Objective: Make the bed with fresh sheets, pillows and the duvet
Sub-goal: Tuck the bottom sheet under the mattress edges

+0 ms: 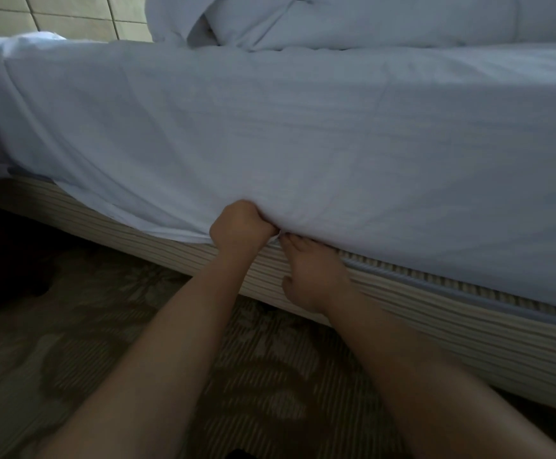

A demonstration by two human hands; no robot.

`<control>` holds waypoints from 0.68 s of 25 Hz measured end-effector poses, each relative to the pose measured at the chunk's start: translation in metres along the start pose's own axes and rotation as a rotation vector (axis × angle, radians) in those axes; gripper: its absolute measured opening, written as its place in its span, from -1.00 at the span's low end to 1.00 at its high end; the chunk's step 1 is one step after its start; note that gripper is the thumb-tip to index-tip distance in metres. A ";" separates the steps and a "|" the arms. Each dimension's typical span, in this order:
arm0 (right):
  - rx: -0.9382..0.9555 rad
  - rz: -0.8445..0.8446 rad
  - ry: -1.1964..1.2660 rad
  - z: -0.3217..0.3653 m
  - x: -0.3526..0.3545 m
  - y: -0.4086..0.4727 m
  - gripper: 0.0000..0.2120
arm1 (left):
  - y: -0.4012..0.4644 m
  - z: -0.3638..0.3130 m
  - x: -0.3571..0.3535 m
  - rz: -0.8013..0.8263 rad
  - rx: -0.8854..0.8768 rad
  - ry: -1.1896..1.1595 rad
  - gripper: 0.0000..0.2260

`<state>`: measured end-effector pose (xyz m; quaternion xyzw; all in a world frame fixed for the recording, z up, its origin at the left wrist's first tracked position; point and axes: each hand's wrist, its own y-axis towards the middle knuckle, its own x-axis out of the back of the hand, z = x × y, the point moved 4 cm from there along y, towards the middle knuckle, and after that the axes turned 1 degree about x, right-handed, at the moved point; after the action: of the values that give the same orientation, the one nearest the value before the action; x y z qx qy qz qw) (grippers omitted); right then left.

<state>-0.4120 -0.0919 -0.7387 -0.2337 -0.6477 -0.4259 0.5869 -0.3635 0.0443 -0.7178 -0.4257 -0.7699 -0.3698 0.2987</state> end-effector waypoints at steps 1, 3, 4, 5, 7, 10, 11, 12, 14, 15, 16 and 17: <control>0.004 0.005 0.014 0.001 -0.002 0.000 -0.23 | -0.001 0.001 -0.002 0.012 0.003 -0.026 -0.73; -0.016 0.016 0.023 0.002 -0.005 -0.007 -0.21 | -0.009 0.004 -0.003 0.049 -0.042 -0.118 -0.73; -0.022 0.013 0.016 0.004 -0.005 -0.011 -0.21 | -0.014 0.007 -0.003 0.070 -0.068 -0.179 -0.74; -0.018 0.002 0.014 0.007 -0.005 -0.014 -0.22 | -0.018 0.009 -0.002 0.094 -0.090 -0.242 -0.77; -0.002 -0.005 0.020 0.013 -0.001 -0.019 -0.23 | -0.025 0.017 -0.003 0.124 -0.185 -0.309 -0.80; 0.025 0.021 0.015 0.016 0.007 -0.018 -0.23 | -0.032 0.027 -0.001 0.025 -0.463 -0.085 -0.68; 0.027 0.038 -0.003 0.015 0.008 -0.017 -0.22 | -0.033 0.029 0.000 -0.033 -0.540 0.007 -0.64; 0.030 0.054 -0.029 0.013 0.008 -0.014 -0.20 | -0.030 0.031 0.001 -0.076 -0.607 0.083 -0.63; 0.034 0.087 -0.055 0.012 0.007 -0.010 -0.18 | -0.022 0.032 0.005 -0.112 -0.723 0.175 -0.66; 0.031 0.095 -0.057 0.011 0.006 -0.008 -0.19 | -0.015 0.031 0.008 -0.103 -0.764 0.186 -0.65; 0.026 0.099 -0.066 0.011 0.005 -0.005 -0.20 | -0.008 0.028 0.012 -0.076 -0.775 0.189 -0.64; 0.011 0.091 -0.067 0.009 0.005 -0.003 -0.21 | -0.002 0.025 0.014 -0.046 -0.766 0.209 -0.63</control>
<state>-0.4204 -0.0868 -0.7343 -0.2736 -0.6582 -0.3871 0.5848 -0.3757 0.0702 -0.7215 -0.4491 -0.5509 -0.6782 0.1869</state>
